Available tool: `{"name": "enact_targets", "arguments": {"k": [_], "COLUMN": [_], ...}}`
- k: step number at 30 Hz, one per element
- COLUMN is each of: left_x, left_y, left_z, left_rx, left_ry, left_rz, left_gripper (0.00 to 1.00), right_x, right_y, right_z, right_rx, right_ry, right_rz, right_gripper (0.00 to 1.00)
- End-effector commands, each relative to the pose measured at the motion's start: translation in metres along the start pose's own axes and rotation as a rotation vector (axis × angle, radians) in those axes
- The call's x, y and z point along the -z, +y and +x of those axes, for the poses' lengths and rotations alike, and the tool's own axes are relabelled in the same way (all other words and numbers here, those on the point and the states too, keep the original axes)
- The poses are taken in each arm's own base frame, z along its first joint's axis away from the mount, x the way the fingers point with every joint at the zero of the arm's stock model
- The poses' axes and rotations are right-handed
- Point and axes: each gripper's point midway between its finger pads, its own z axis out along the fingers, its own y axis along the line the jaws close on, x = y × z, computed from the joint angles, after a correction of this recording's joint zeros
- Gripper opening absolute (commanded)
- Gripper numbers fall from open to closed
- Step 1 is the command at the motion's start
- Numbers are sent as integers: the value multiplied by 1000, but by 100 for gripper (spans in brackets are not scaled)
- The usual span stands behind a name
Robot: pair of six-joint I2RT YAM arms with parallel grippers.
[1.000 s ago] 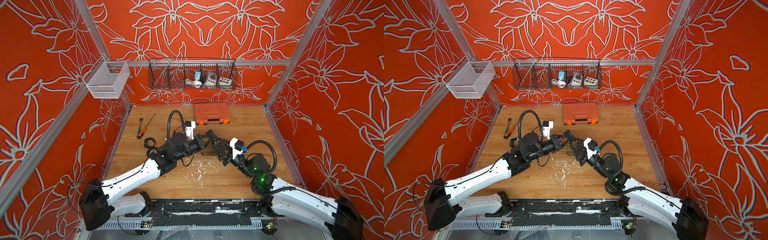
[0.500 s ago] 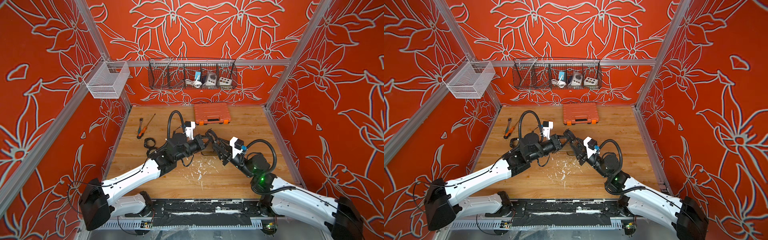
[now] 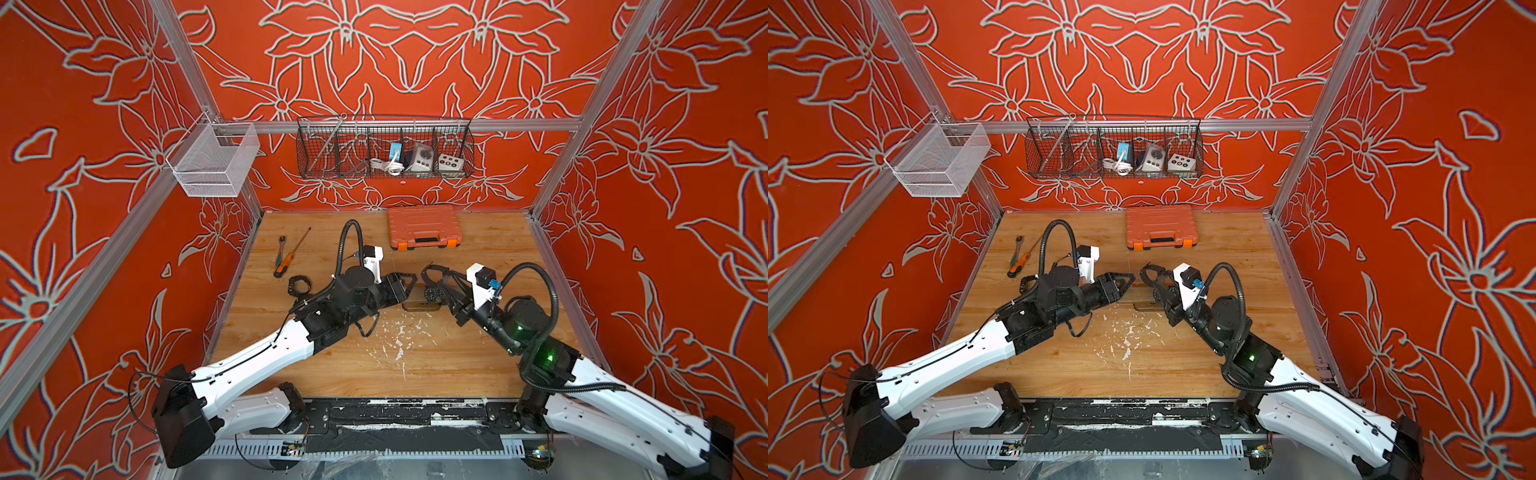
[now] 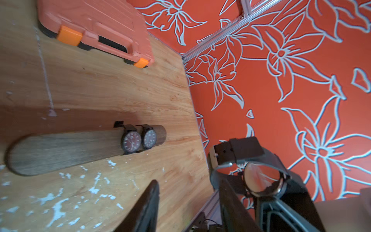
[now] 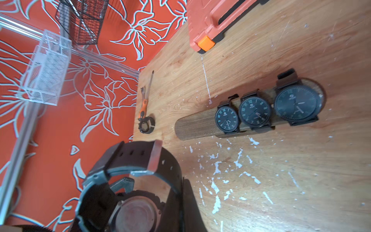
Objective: Place watch on stand
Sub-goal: Pick up the watch at the center of the board.
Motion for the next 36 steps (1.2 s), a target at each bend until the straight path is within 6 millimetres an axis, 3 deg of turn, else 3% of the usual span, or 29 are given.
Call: {"name": "enact_targets", "arguments": {"k": [1, 9, 14, 21, 27, 36], "left_x": [10, 19, 15, -6, -18, -29], "left_y": [20, 106, 141, 158, 169, 181], "left_z": [-9, -17, -14, -4, 4, 16], "left_rx": [-92, -118, -105, -98, -98, -87], "left_ry": [-2, 74, 117, 201, 248, 301], "left_rz": [-101, -346, -411, -408, -416, -417], "left_gripper": [51, 56, 58, 60, 62, 60], "right_x": [8, 13, 16, 18, 19, 5], "right_y": [-22, -62, -92, -130, -148, -147], "right_z": [30, 64, 84, 112, 136, 169], "right_rx": [98, 117, 51, 2, -42, -98], "right_ry": [187, 413, 498, 625, 711, 805], "right_rz": [112, 295, 390, 515, 574, 523], "right_gripper": [32, 32, 32, 32, 32, 32]}}
